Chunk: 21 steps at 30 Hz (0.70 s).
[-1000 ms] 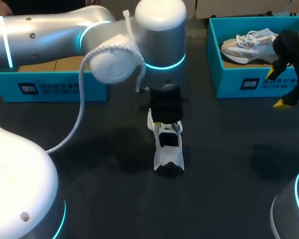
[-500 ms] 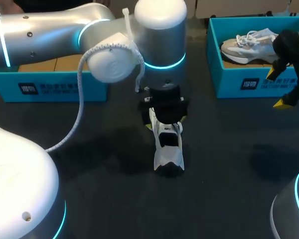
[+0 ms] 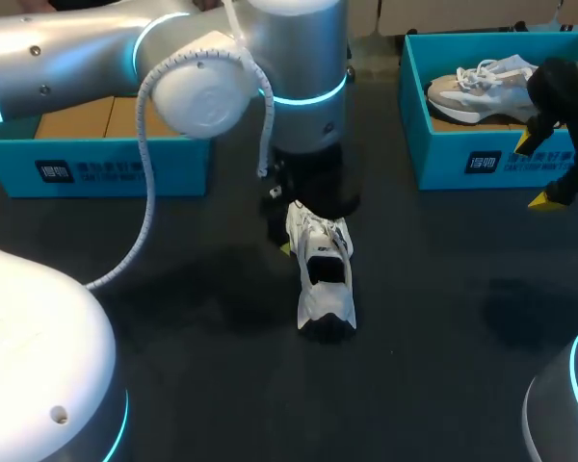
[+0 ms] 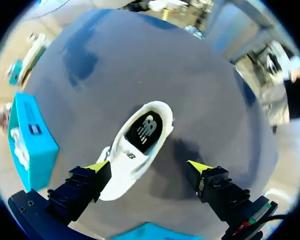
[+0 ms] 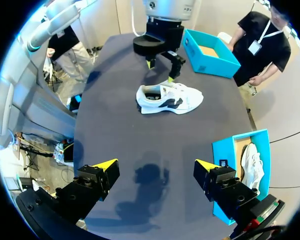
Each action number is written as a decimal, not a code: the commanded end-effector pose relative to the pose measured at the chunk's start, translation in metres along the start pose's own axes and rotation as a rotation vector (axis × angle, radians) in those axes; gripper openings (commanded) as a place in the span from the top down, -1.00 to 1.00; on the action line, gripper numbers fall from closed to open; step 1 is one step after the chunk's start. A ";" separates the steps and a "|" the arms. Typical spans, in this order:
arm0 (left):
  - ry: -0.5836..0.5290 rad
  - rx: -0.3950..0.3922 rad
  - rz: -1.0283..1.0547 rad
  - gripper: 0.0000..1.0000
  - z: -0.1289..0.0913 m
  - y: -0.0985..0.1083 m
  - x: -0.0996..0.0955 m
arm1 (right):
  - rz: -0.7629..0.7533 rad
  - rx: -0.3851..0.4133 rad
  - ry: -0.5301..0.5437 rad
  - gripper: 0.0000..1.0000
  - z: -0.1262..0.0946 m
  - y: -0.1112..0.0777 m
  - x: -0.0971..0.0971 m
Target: Take the shoe out of the shoebox, open the shoe tongue, remove and reinsert the insole, then place the shoe into the shoebox
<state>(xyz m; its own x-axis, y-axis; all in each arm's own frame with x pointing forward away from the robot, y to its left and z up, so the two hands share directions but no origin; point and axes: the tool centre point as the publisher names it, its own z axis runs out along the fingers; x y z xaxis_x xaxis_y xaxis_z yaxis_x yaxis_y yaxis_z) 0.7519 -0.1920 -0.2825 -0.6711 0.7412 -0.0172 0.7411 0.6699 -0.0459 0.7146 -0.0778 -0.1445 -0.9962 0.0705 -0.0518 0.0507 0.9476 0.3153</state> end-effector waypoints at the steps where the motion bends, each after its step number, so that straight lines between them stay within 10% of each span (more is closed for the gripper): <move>1: -0.040 -0.028 -0.257 -1.00 -0.002 -0.007 0.012 | 0.001 0.003 0.002 -1.00 0.001 0.001 -0.001; 21: -0.055 -0.026 -0.547 -1.00 0.020 -0.039 0.042 | 0.001 0.003 0.002 -1.00 0.001 0.001 -0.001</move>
<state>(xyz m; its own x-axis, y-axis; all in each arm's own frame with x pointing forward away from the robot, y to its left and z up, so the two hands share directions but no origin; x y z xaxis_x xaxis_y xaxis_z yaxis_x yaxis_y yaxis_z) 0.6978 -0.1818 -0.2937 -0.9588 0.2799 -0.0483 0.2819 0.9585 -0.0418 0.7146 -0.0778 -0.1445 -0.9962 0.0705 -0.0518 0.0507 0.9476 0.3153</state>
